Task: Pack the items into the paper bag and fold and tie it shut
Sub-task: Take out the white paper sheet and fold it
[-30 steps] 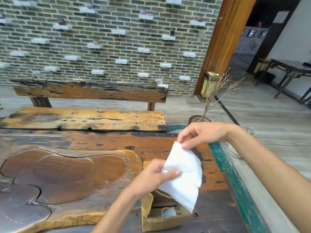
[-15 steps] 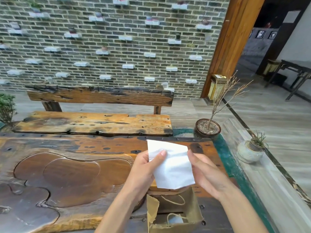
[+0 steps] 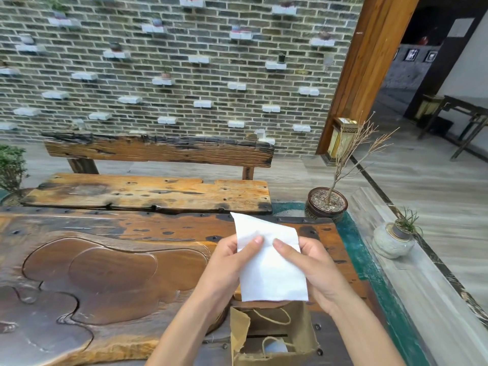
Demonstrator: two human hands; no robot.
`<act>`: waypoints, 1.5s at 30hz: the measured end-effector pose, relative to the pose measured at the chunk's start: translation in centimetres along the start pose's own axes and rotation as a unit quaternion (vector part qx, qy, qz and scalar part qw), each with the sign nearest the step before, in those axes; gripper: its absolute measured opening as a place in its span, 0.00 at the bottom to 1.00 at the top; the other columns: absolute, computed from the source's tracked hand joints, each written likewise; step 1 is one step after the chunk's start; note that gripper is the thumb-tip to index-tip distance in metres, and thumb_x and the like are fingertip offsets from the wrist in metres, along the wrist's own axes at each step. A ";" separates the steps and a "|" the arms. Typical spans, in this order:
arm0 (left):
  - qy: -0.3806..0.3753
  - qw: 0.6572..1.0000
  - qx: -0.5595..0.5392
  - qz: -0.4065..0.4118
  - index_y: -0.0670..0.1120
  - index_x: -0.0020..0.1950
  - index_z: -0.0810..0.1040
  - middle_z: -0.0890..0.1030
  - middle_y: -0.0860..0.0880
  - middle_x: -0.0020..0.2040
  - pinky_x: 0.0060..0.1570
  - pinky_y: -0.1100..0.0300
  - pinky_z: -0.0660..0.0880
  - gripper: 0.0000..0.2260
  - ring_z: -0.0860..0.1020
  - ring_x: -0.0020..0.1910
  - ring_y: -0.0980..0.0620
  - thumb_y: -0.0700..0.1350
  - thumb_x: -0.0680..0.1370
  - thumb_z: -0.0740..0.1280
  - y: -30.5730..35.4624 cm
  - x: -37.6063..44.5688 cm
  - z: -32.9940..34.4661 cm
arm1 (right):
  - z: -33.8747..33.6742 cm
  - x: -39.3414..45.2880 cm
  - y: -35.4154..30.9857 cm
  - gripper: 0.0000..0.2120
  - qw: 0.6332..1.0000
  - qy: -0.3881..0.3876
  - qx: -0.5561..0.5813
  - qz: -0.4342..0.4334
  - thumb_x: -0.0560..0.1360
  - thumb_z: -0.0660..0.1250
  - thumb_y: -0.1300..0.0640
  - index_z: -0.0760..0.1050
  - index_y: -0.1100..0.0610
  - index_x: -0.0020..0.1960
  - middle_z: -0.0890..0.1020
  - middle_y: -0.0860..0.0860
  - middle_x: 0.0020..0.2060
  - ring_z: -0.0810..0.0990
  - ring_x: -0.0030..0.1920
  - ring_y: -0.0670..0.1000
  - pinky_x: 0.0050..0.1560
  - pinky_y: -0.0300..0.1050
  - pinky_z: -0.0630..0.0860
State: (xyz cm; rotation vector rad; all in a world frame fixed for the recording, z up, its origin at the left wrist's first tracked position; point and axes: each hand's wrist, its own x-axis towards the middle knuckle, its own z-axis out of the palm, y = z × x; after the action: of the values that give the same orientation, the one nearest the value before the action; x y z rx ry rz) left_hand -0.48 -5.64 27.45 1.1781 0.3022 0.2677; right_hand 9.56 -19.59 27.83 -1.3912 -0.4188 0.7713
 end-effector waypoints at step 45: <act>0.071 0.986 0.105 0.107 0.46 0.43 0.85 0.84 0.52 0.42 0.39 0.67 0.71 0.06 0.78 0.42 0.59 0.38 0.76 0.69 1.8 1.3 -1.0 | -3.3 0.8 -2.6 0.11 0.993 0.006 -0.033 -0.112 0.80 0.61 0.65 0.78 0.55 0.58 0.86 0.57 0.48 0.84 0.50 0.53 0.54 0.52 0.77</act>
State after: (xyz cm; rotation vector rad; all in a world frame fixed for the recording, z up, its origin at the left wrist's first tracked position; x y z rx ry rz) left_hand 0.33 -3.66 28.71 1.4045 0.3346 0.5188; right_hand 12.94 -21.42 29.66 -1.3815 -0.5844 0.5683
